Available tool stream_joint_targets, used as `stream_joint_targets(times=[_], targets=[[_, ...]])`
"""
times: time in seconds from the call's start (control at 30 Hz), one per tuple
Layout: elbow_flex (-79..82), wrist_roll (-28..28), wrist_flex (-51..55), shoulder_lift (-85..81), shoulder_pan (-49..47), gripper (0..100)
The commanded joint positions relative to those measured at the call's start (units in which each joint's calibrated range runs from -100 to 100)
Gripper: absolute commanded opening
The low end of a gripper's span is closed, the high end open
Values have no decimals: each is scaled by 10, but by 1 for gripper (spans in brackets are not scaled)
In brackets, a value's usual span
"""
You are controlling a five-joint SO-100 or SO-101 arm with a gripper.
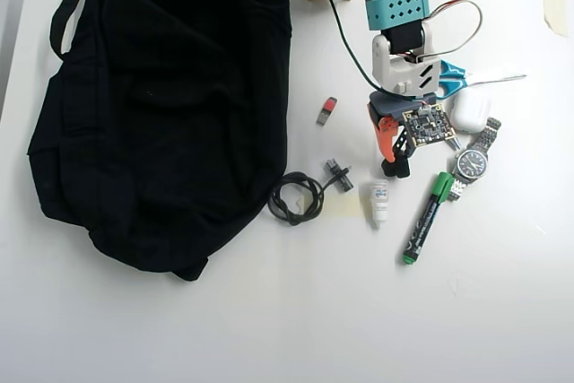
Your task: Put the black bike light into the black bag
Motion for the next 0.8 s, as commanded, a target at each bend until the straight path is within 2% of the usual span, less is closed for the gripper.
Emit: stream_joint_targets(times=[0.0, 0.3, 0.53, 0.77], targets=[[-1, 4, 5, -13, 5, 2], [-1, 4, 8, -19, 6, 2], [-4, 16, 98, -97, 16, 2], [-1, 16, 113, -108, 17, 2]])
